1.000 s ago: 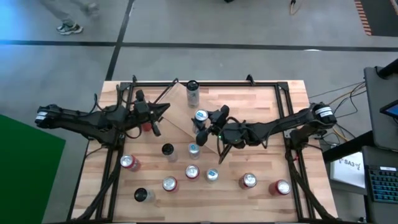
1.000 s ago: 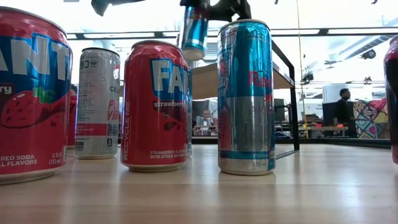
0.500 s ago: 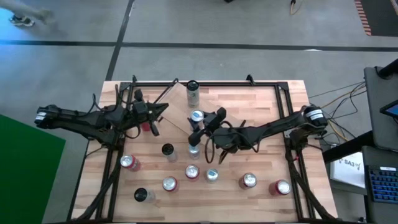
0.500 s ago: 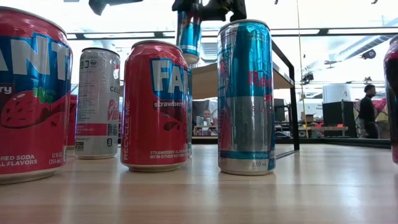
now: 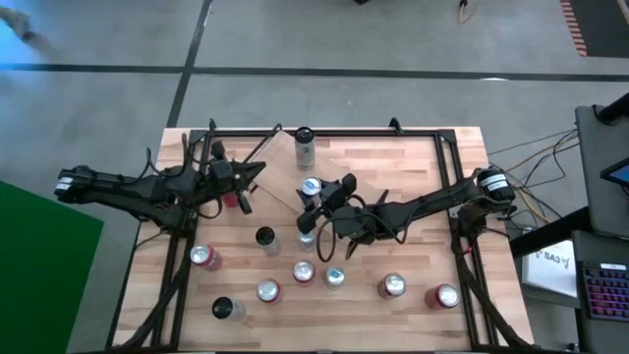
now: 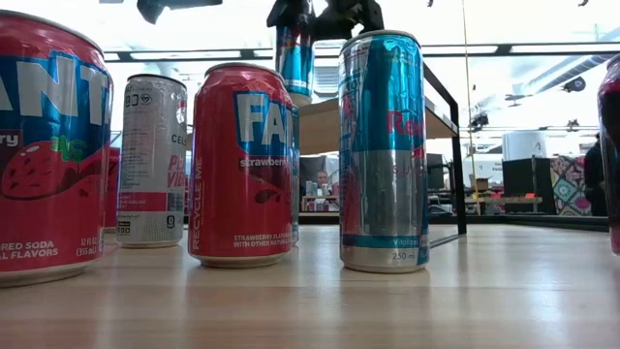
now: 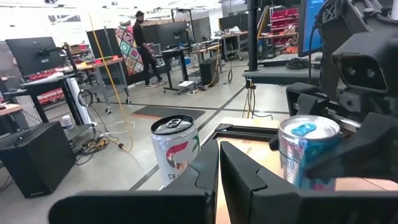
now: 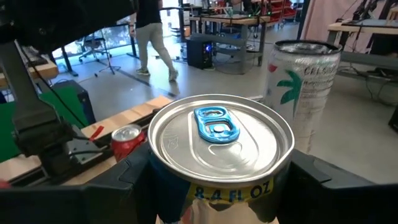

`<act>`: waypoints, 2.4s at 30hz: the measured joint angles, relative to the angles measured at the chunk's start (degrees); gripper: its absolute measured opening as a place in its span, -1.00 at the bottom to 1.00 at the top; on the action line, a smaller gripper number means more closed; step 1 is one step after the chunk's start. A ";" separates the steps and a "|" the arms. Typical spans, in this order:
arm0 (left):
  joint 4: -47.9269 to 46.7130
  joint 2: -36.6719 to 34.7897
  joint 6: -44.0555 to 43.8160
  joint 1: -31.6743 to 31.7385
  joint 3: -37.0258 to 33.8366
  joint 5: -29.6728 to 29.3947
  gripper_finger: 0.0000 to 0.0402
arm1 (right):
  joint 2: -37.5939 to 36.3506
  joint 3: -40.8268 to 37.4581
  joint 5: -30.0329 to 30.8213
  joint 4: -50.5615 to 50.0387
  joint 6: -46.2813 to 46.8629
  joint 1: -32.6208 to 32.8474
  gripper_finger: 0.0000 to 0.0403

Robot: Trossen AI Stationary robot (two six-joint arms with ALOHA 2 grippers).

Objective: Place canned beverage on shelf
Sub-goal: Put the silver/blue soda can on the shelf

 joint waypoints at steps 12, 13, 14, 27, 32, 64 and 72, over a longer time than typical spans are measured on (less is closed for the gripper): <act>-0.07 0.00 0.00 0.00 0.00 0.02 -1.00 | 2.29 -0.14 1.59 0.04 1.30 0.23 0.06; -0.07 0.00 0.00 0.00 0.00 0.02 -1.00 | 2.29 -0.14 1.59 0.08 1.30 0.23 0.06; -0.07 0.00 0.00 0.00 0.00 0.02 -1.00 | 2.29 -0.14 1.59 0.08 1.28 0.23 0.07; -0.46 0.00 0.00 0.00 0.00 0.02 -1.00 | 2.29 -0.20 1.59 0.06 1.04 0.23 0.07; -0.48 0.00 0.00 0.00 -0.04 0.02 -1.00 | 2.29 -0.35 1.59 0.06 1.04 0.23 0.08; -0.44 0.01 -0.63 0.00 -0.28 0.04 -1.00 | 0.87 -0.16 1.38 0.10 -1.54 0.26 0.60; -0.42 0.97 -2.03 0.00 -0.28 0.11 -1.00 | -2.75 -0.14 0.90 0.30 -4.18 1.31 0.59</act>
